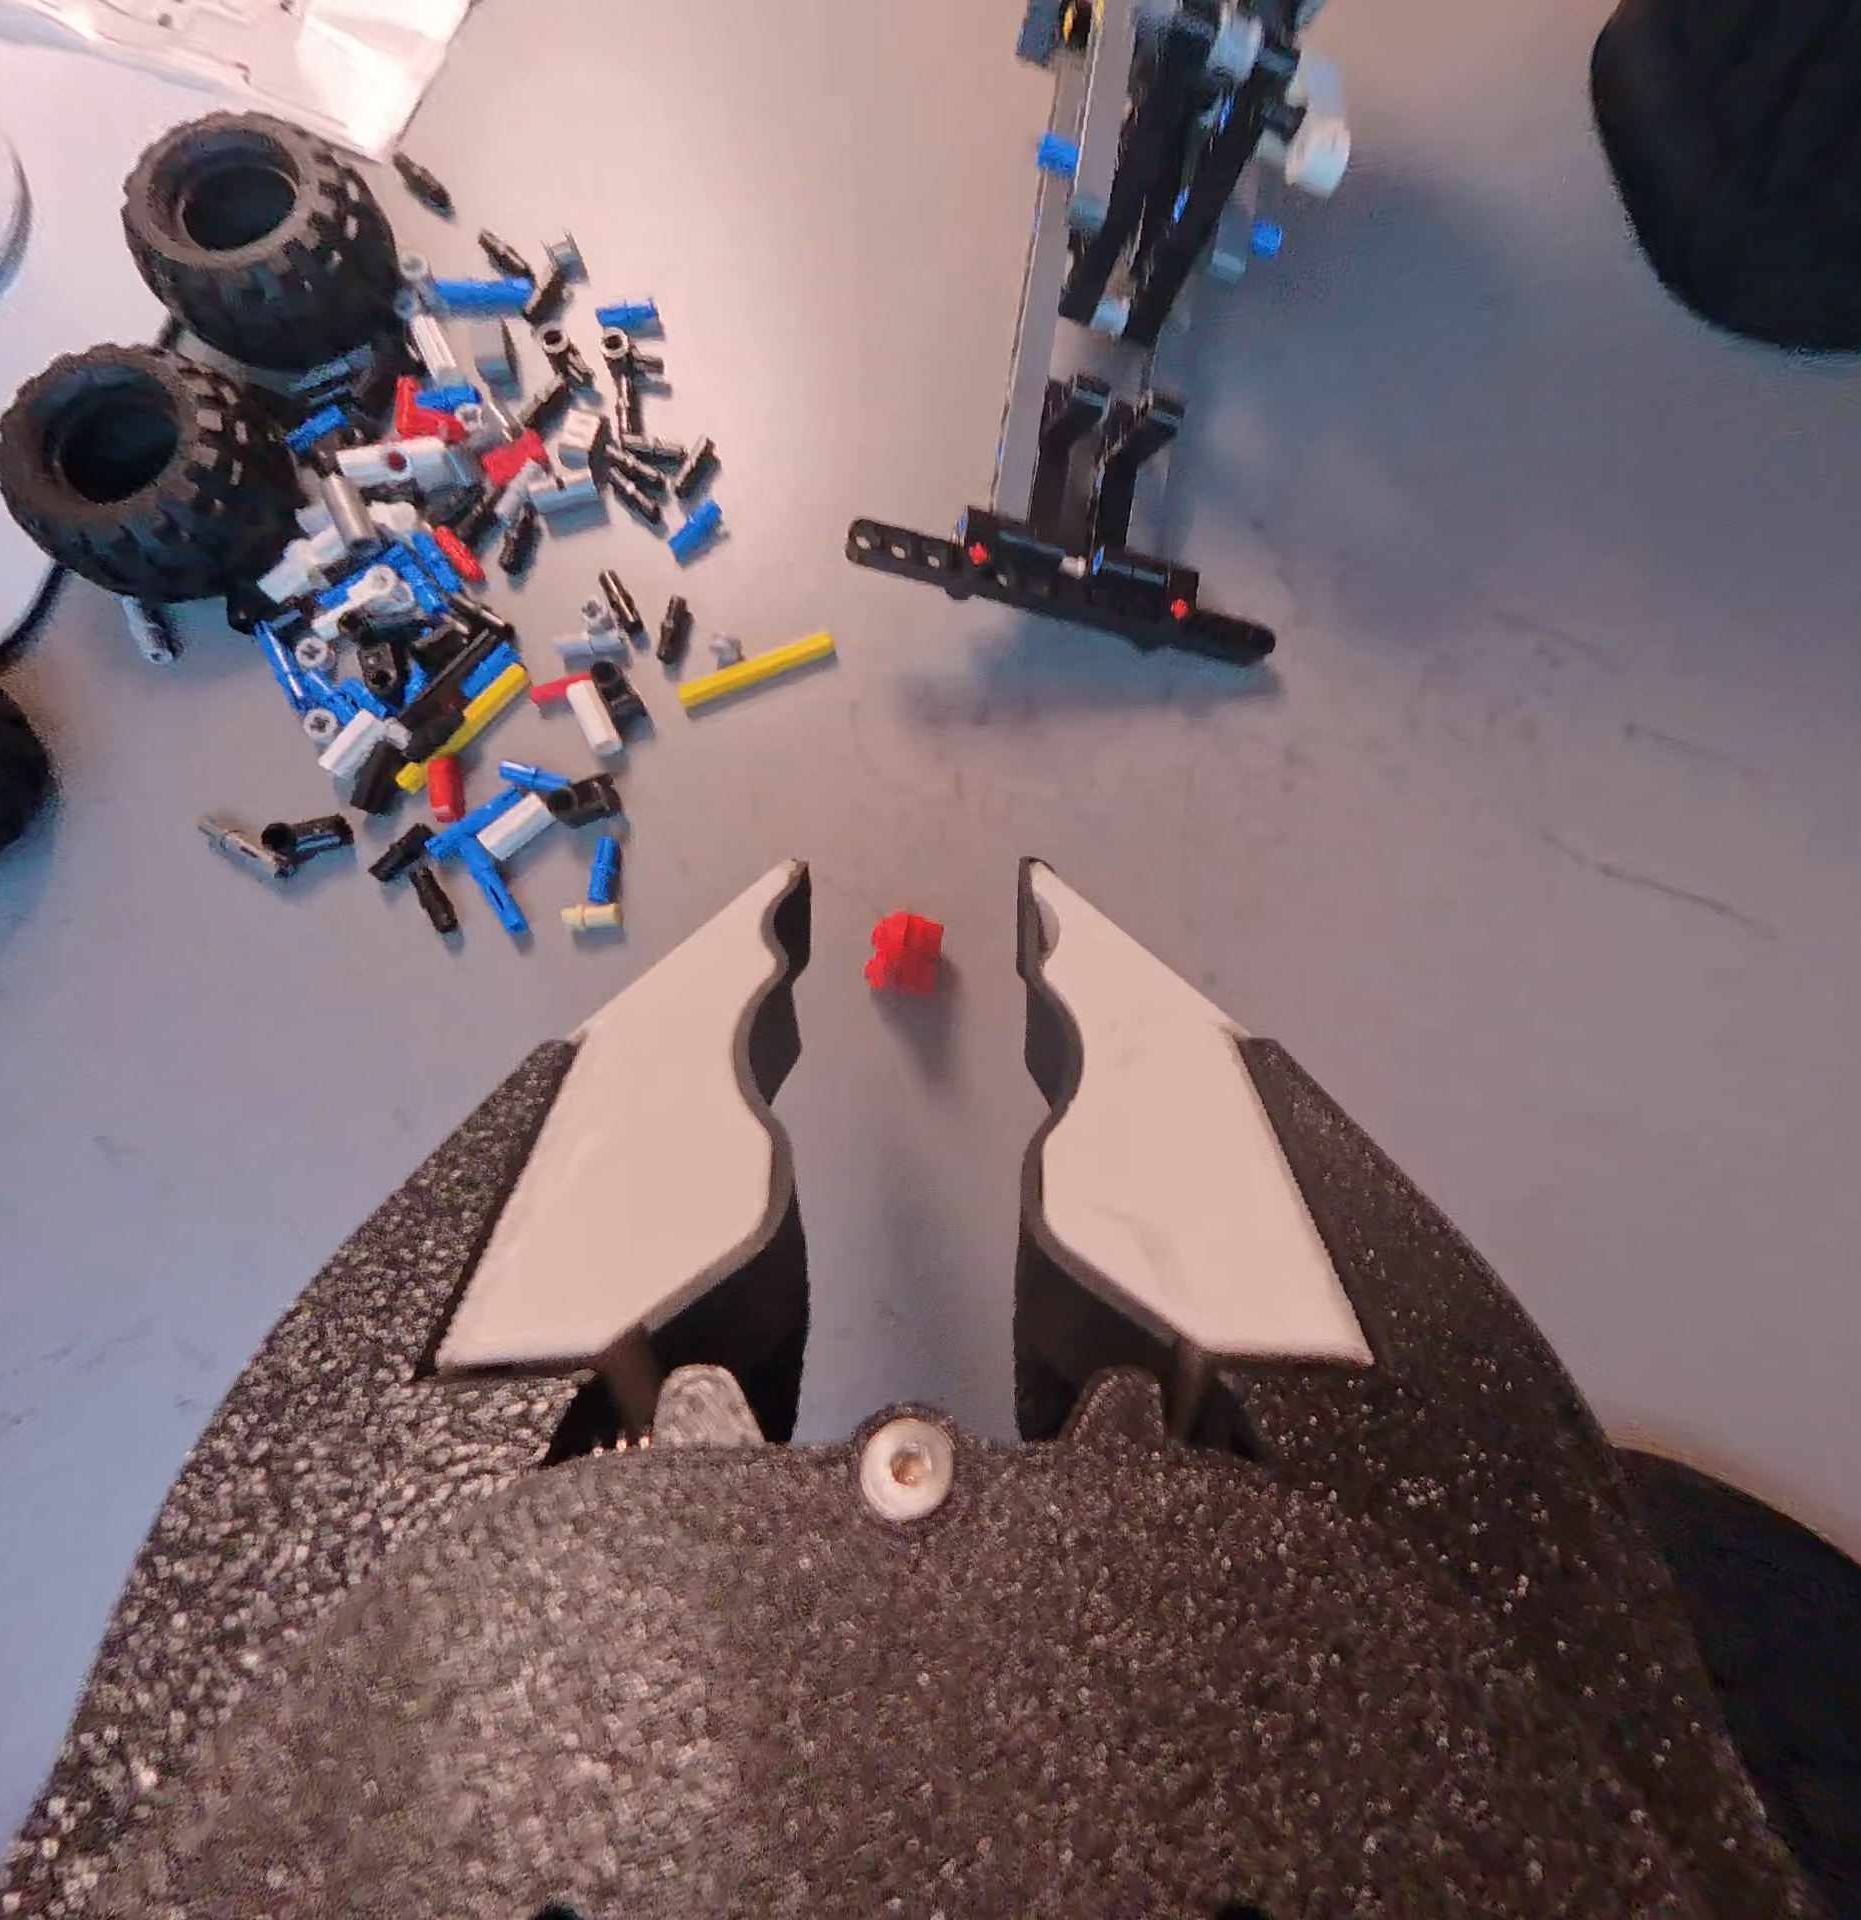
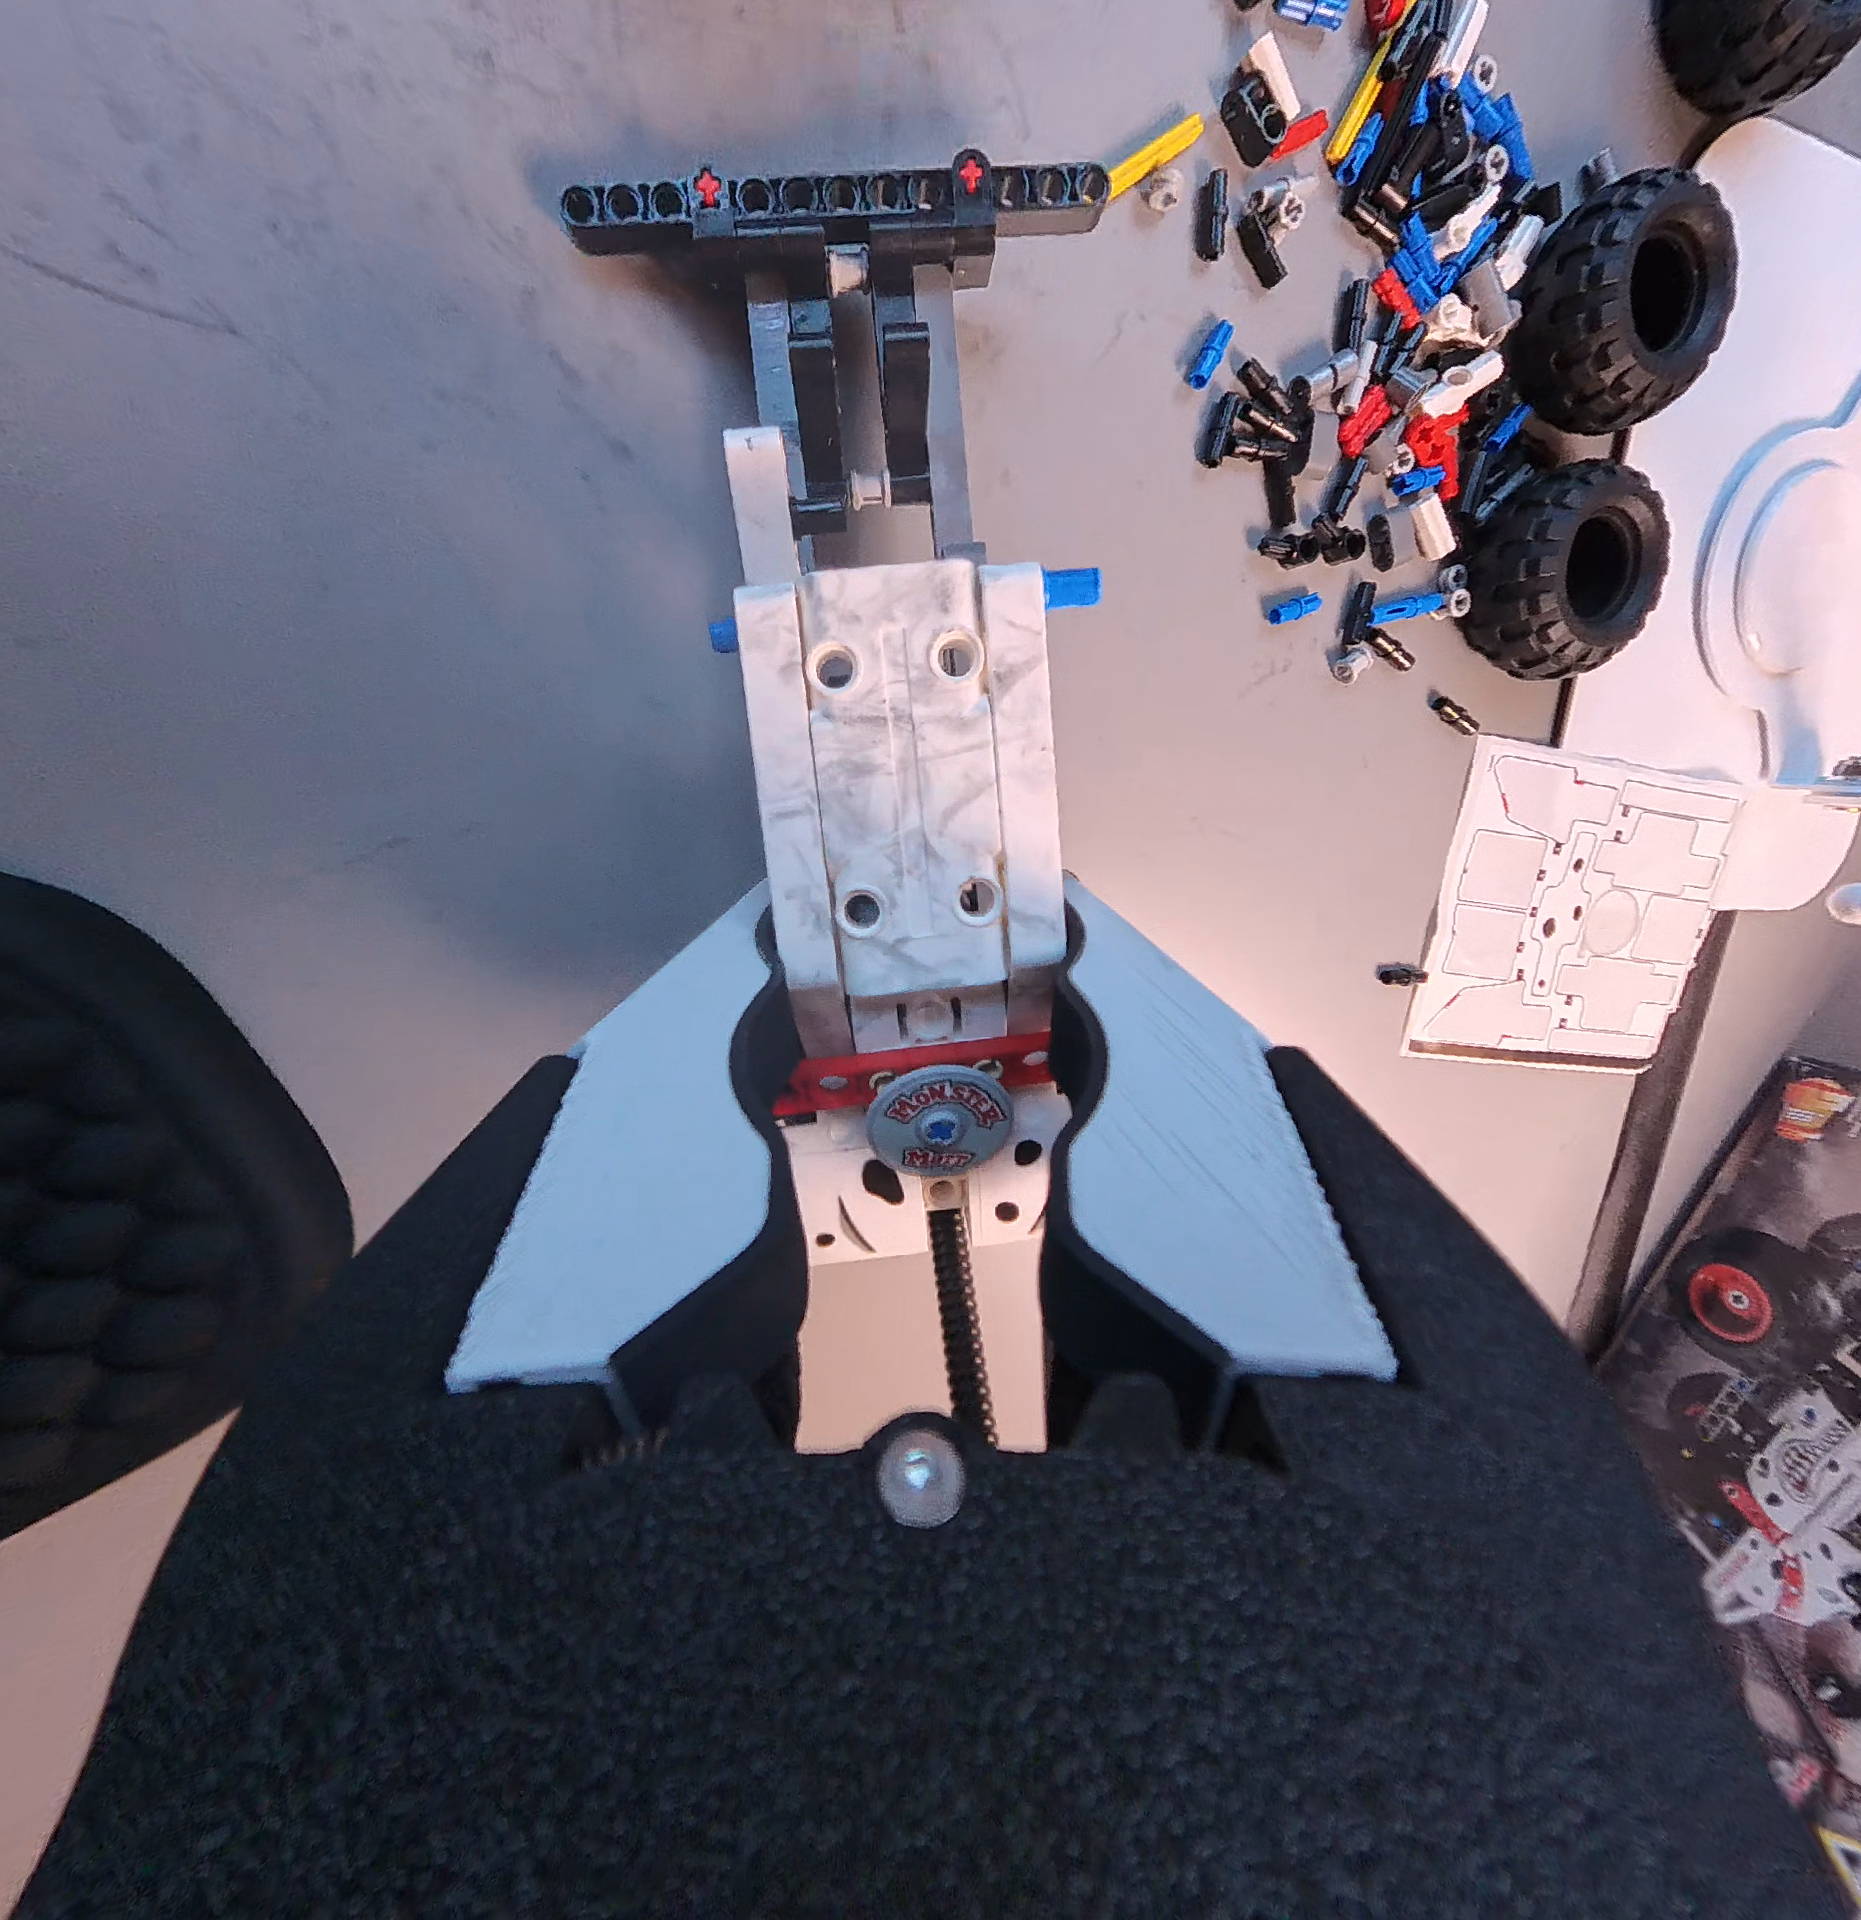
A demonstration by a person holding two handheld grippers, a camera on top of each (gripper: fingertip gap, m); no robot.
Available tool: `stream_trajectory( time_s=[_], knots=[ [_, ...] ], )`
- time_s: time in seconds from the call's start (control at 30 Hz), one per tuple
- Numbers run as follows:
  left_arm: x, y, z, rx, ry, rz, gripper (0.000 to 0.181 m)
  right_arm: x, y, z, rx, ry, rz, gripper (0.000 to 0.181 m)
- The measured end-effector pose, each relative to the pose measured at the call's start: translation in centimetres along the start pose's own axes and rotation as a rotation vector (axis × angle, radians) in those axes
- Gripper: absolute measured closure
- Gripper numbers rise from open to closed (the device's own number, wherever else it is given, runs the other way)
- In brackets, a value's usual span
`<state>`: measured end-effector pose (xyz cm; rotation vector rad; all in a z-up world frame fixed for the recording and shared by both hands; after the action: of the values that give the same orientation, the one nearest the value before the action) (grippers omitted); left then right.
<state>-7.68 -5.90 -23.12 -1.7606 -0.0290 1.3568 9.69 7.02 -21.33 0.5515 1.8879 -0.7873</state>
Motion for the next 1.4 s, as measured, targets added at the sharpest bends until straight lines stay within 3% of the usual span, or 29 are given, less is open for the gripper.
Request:
stream_trajectory(
  time_s=[0.07, 0.13, 0.23, 0.3, 0.4, 0.47, 0.57, 0.7, 0.83, 1.1, 1.17, 1.27, 1.33, 1.4],
  knots=[
    [0.7, 1.3, 0.3, 0.039, -0.054, 0.044, 0.146, 0.1, -0.1, -0.2, -0.018, -0.001, 0.01, 0.135],
    [1.4, 2.2, 0.3, 0.054, -0.064, 0.071, 0.166, 0.1, -0.2, -0.7, -0.02, 0.039, 0.012, 0.13],
    [0.9, 1.5, 0.7, 0.04, -0.081, -0.003, 0.173, -0.9, -1.3, -0.8, 0.041, 0.076, -0.074, 0.116],
    [-0.7, -0.7, -0.2, -0.019, 0.016, -0.192, 0.173, -2.4, -3.0, -0.8, 0.074, 0.135, -0.214, 0.115],
    [-5.4, -5.2, -3.4, -0.084, 0.311, -0.607, 0.173, -5.2, -6.4, -0.6, 0.118, 0.248, -0.477, 0.117],
    [-8.5, -7.2, -5.5, -0.089, 0.493, -0.812, 0.173, -6.9, -9.0, -0.1, 0.113, 0.35, -0.64, 0.121],
    [-11.1, -8.9, -7.7, -0.083, 0.659, -0.978, 0.173, -9.0, -13.2, 2.0, 0.069, 0.459, -0.858, 0.125],
    [-11.6, -10.3, -9.4, -0.106, 0.737, -1.06, 0.173, -10.4, -17.0, 4.1, 0.006, 0.571, -1.014, 0.129],
    [-10.7, -10.7, -10.6, -0.141, 0.777, -1.074, 0.173, -10.8, -17.9, 4.8, -0.099, 0.725, -0.995, 0.137],
    [-9.4, -11.0, -12.0, -0.164, 0.842, -1.056, 0.173, -10.2, -18.2, 6.2, -0.237, 0.839, -0.922, 0.165],
    [-9.0, -10.8, -11.8, -0.16, 0.817, -1.041, 0.173, -10.0, -17.9, 6.1, -0.241, 0.821, -0.903, 0.165],
    [-8.5, -10.7, -10.5, -0.19, 0.716, -1.014, 0.175, -9.8, -16.8, 5.3, -0.292, 0.935, -0.829, 0.166],
    [-7.7, -10.4, -9.3, -0.257, 0.655, -0.949, 0.162, -9.5, -16.1, 4.7, -0.376, 1.043, -0.727, 0.165],
    [-7.2, -10.4, -9.0, -0.334, 0.688, -0.918, 0.148, -8.5, -15.8, 4.4, -0.489, 1.138, -0.619, 0.165]
  ],
)
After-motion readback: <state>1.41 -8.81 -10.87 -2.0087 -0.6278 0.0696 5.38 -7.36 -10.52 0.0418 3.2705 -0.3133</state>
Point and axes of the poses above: each gripper's, where its closed fingertips meet, x out along the fingers, y out of its underside, z = x × y across the jaws, the point moved 2 cm from there along -x, back along the fingers, and after that the axes turned 2 degrees about z, right-handed, at the moved point
